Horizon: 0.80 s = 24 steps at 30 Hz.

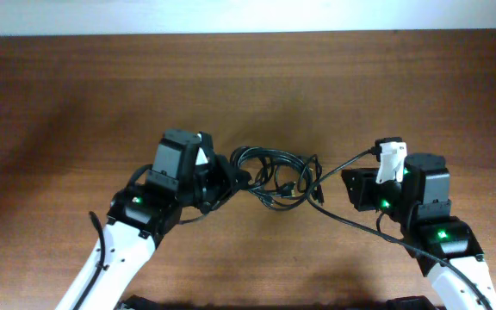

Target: Untangle cables

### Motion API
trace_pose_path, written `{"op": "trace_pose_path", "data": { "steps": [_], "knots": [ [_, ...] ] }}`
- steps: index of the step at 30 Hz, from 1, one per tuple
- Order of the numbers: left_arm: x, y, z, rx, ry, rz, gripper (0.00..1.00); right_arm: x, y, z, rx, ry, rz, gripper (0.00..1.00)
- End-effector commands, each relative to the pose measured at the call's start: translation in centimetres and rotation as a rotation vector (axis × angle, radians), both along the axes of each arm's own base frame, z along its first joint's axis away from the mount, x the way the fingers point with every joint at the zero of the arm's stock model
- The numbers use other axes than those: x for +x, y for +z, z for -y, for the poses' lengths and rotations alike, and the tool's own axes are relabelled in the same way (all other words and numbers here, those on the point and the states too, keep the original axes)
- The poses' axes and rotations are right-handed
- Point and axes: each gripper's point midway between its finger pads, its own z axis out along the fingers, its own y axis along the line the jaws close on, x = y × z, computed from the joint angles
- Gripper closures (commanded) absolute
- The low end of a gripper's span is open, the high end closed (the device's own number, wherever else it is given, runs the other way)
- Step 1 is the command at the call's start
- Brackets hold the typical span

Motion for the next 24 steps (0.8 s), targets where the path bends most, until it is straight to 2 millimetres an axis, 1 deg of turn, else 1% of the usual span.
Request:
{"op": "trace_pose_path", "data": {
  "steps": [1, 4, 7, 13, 18, 21, 24],
  "knots": [
    [0.2, 2.7, 1.1, -0.044, -0.166, 0.165, 1.00, -0.1, 1.9, -2.3, 0.108, 0.104, 0.038, 0.56],
    [0.3, 3.4, 1.6, -0.073, -0.194, 0.198, 1.00, 0.0, 2.7, -2.9, 0.136, 0.138, 0.064, 0.56],
    [0.3, 3.5, 1.7, -0.077, -0.197, 0.199, 1.00, 0.1, 2.9, -3.0, 0.137, 0.140, 0.075, 0.56],
    [0.2, 3.5, 1.7, -0.078, -0.198, 0.198, 1.00, 0.1, 2.9, -3.0, 0.137, 0.140, 0.078, 0.56],
    [0.1, 3.3, 1.6, -0.098, -0.159, 0.140, 1.00, -0.4, 2.3, -3.0, 0.134, 0.145, 0.046, 0.56],
    [0.1, 3.3, 1.6, -0.098, -0.161, 0.141, 1.00, -0.4, 2.4, -3.0, 0.134, 0.150, 0.048, 0.56],
    [0.1, 3.3, 1.6, -0.095, -0.165, 0.146, 1.00, -0.5, 2.7, -3.5, 0.126, 0.199, 0.078, 0.56]
  ]
}}
